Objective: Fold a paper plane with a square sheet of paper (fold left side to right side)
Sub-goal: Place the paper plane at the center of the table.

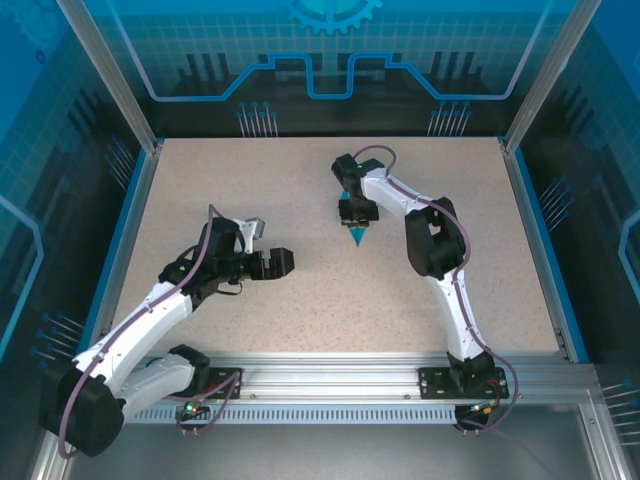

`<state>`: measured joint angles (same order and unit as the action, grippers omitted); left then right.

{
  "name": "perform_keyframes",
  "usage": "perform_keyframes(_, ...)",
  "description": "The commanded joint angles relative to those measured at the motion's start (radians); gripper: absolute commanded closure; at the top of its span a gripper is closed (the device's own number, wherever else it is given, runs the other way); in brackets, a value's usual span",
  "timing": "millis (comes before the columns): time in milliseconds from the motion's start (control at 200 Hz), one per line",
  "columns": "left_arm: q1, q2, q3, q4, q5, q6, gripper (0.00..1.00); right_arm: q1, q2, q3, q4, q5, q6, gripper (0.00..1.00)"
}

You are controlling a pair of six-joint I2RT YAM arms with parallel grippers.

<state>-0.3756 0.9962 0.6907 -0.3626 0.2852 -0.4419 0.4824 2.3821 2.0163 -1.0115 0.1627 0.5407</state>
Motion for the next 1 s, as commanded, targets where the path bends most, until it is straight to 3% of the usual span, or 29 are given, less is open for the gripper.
perform_keyframes(0,0.009,0.005,0.008,-0.021,0.014,0.026,0.01,-0.007,0.045,0.025,-0.034,-0.033,-0.009,0.89)
perform_keyframes(295,0.009,0.012,0.021,-0.035,0.011,0.031,0.01,-0.005,0.063,0.025,-0.039,-0.051,-0.004,0.87)
perform_keyframes(995,0.009,0.011,0.030,-0.052,-0.003,0.034,0.01,0.013,-0.086,-0.009,-0.054,0.026,-0.020,0.80)
